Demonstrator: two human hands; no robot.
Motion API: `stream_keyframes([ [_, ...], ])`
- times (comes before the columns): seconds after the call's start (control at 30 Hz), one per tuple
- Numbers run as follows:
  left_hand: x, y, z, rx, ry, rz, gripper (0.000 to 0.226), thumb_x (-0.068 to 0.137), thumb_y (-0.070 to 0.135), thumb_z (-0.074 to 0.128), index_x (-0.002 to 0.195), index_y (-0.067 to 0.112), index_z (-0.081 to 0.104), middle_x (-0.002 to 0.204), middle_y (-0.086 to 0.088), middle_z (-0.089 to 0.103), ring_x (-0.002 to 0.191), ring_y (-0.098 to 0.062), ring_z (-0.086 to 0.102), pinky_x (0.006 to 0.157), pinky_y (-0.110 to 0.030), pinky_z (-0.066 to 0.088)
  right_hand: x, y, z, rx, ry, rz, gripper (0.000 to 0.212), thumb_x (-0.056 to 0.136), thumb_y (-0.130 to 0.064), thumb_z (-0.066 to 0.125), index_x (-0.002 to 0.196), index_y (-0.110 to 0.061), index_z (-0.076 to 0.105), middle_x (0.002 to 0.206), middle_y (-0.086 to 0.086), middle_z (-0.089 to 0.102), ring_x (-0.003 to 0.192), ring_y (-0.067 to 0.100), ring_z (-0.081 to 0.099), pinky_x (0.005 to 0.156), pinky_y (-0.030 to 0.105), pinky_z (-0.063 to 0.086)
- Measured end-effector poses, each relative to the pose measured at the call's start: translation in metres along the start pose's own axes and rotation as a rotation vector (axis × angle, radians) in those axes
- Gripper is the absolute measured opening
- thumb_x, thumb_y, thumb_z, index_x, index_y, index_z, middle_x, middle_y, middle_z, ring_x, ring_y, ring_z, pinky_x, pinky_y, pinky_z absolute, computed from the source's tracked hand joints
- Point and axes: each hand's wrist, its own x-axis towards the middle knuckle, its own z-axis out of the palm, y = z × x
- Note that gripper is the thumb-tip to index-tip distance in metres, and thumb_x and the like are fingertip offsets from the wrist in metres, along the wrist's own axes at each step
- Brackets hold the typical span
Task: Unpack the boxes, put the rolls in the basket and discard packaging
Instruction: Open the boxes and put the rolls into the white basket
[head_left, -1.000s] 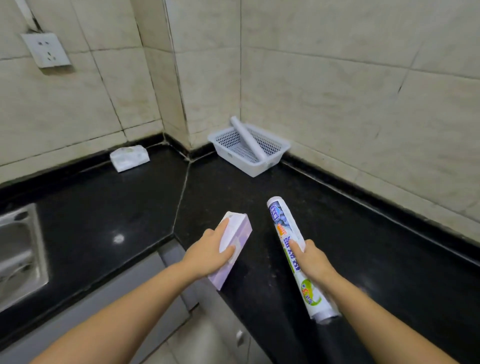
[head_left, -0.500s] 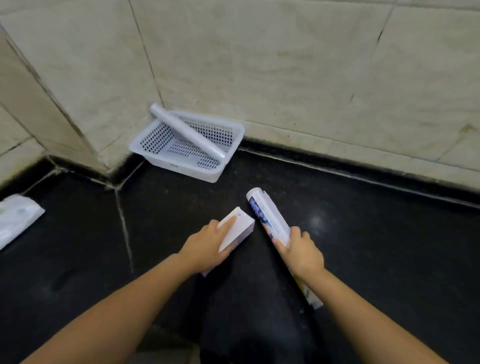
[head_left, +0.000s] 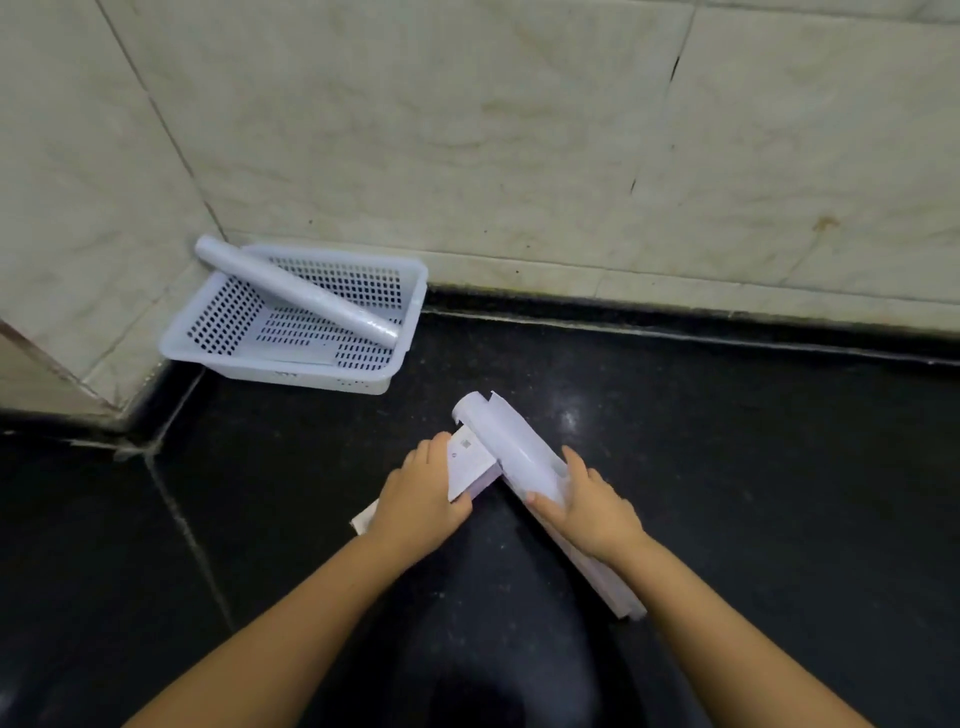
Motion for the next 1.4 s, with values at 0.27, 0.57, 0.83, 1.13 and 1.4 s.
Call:
stream_keyframes([
  [0.27,-0.012,0.031,-0.045,-0.060,0.216,0.371,0.066,0.075,0.017,0.061,0.136,0.016,0.038,0.125,0.000,0.051,0.114,-0.018,0.047,0.102,-0.031,0.034,-0.020,-0.028,-0.061,0.493,0.100,-0.235,0.059,0.087,-0.054,0.046,0.139,-0.029,0.037,0.135,-0.006,0.052,0.118,0.004,0.052,0.091,0.021,0.039],
  [0.57,-0.022,0.050,-0.066,-0.028,0.307,0.479,0.057,0.076,0.031,0.064,0.128,0.018,0.046,0.121,0.003,0.056,0.112,-0.013,0.048,0.097,-0.027,0.033,-0.056,-0.058,-0.103,0.700,0.004,-0.465,0.037,0.089,-0.029,0.056,0.126,-0.028,0.052,0.111,-0.007,0.066,0.085,0.004,0.068,0.072,0.023,0.059],
  [0.83,-0.016,0.056,-0.081,-0.127,0.255,0.447,0.055,0.076,0.042,0.068,0.124,0.029,0.045,0.119,0.011,0.054,0.111,-0.011,0.048,0.096,-0.028,0.032,-0.059,-0.053,-0.109,0.834,0.136,-0.516,0.026,0.090,-0.016,0.047,0.103,-0.033,0.062,0.103,-0.002,0.068,0.082,0.012,0.071,0.068,0.030,0.061],
  [1.13,-0.026,0.060,-0.091,-0.335,0.129,0.353,0.060,0.075,0.030,0.074,0.126,0.034,0.043,0.122,0.015,0.051,0.115,-0.007,0.045,0.103,-0.039,0.038,-0.063,-0.040,-0.115,0.029,0.442,-0.596,0.066,0.086,-0.042,0.056,0.144,-0.038,0.023,0.149,-0.005,0.031,0.138,0.015,0.025,0.113,0.047,0.024],
  [1.4,-0.035,0.066,-0.096,-0.342,0.084,0.390,0.058,0.072,0.038,0.073,0.120,0.048,0.040,0.117,0.025,0.049,0.113,-0.002,0.045,0.100,-0.032,0.040,-0.069,-0.047,-0.131,0.176,0.521,-0.675,0.020,0.095,-0.025,0.044,0.097,-0.032,0.063,0.091,-0.019,0.062,0.089,0.004,0.054,0.100,0.028,0.035],
])
